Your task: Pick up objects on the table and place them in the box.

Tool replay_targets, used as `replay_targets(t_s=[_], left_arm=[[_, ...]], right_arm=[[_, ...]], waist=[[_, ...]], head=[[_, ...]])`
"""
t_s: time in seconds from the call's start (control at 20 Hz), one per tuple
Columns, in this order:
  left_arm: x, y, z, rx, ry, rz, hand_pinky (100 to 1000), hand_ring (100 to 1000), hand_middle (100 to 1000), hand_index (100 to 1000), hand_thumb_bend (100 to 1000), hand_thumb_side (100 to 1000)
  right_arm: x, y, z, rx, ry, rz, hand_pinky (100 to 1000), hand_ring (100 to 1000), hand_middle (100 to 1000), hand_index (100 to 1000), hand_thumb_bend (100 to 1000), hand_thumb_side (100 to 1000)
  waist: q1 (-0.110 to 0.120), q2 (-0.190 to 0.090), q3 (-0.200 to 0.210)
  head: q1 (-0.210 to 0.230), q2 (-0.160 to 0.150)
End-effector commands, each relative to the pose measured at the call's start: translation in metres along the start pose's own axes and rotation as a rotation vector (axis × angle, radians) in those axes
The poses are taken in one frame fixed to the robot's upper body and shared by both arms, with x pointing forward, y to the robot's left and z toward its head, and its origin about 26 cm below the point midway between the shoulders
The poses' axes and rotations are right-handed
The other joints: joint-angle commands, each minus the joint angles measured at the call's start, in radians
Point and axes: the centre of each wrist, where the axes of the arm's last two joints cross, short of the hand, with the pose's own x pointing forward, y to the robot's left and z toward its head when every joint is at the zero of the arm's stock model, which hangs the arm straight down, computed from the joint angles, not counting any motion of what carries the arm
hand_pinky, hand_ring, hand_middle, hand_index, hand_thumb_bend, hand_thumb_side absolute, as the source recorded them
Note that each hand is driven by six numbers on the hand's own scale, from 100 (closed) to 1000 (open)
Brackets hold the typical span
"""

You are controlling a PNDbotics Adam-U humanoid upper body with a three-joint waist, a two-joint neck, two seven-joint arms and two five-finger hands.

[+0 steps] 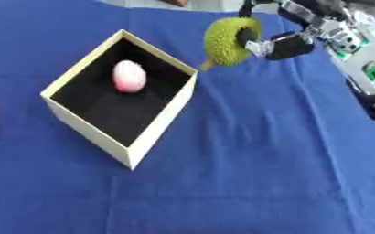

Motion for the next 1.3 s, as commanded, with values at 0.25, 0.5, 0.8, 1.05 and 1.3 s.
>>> replay_targets(t_s=[0.25, 0.5, 0.8, 1.05, 1.3], left_arm=[[0.006, 0.000, -0.004, 0.000, -0.032, 0.008, 685, 774, 677, 771, 100, 571], [0.006, -0.003, -0.007, -0.003, -0.046, 0.022, 686, 773, 676, 771, 100, 572], [0.007, -0.005, -0.011, -0.007, -0.064, 0.034, 686, 773, 675, 770, 100, 572], [0.007, -0.007, -0.013, -0.008, -0.072, 0.045, 686, 773, 676, 770, 100, 573], [0.008, -0.008, -0.014, -0.010, -0.082, 0.052, 686, 772, 675, 770, 100, 574]], right_arm=[[0.024, -0.022, -0.027, 0.017, -0.124, 0.014, 862, 940, 473, 578, 100, 209], [0.038, -0.018, -0.050, 0.056, -0.204, -0.012, 867, 948, 473, 578, 100, 207], [0.041, -0.009, -0.068, 0.099, -0.241, -0.052, 878, 966, 473, 579, 100, 211], [0.040, -0.005, -0.083, 0.108, -0.250, -0.091, 886, 974, 472, 580, 100, 215], [0.038, 0.008, -0.097, 0.135, -0.260, -0.097, 887, 979, 495, 581, 100, 210]], waist=[[0.004, -0.037, 0.009], [0.002, -0.040, 0.022], [-0.004, -0.036, 0.039], [-0.008, -0.032, 0.049], [-0.011, -0.030, 0.056]], head=[[-0.013, 0.010], [-0.028, 0.010], [-0.031, 0.011], [-0.037, 0.008], [-0.047, 0.004]])
